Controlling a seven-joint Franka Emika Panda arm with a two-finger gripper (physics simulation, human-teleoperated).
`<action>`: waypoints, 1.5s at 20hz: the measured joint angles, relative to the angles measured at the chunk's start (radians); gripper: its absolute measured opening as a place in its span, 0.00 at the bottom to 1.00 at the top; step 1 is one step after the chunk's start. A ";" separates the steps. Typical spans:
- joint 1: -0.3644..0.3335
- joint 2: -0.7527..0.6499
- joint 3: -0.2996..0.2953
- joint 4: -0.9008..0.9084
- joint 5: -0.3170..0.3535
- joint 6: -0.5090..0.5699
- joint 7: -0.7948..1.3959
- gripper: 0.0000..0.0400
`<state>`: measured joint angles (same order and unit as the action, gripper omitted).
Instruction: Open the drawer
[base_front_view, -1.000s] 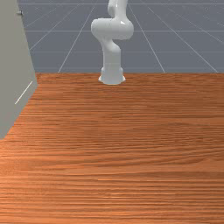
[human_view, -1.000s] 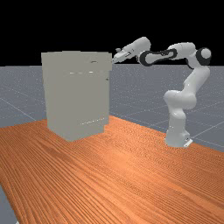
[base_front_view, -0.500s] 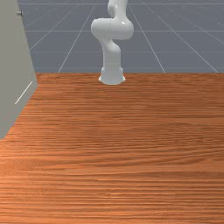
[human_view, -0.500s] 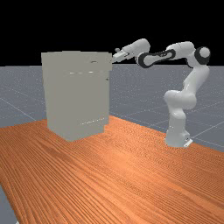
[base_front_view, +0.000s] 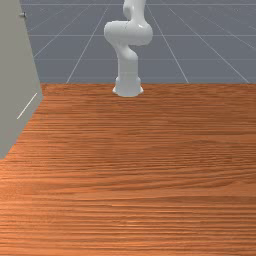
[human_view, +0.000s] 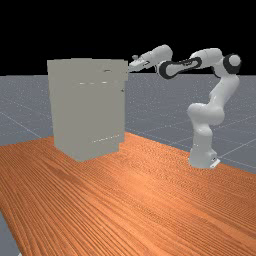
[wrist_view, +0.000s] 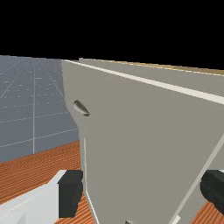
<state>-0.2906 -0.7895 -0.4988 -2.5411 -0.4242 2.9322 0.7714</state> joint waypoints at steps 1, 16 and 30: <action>0.008 0.016 0.003 -0.006 -0.002 0.012 0.000 1.00; -0.066 -0.066 0.179 -0.106 0.035 0.006 0.139 0.52; -0.108 -0.113 0.315 -0.084 -0.023 -0.142 0.638 0.57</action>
<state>-0.3984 -0.9027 -0.1838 -2.6255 -0.4476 2.7899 1.4091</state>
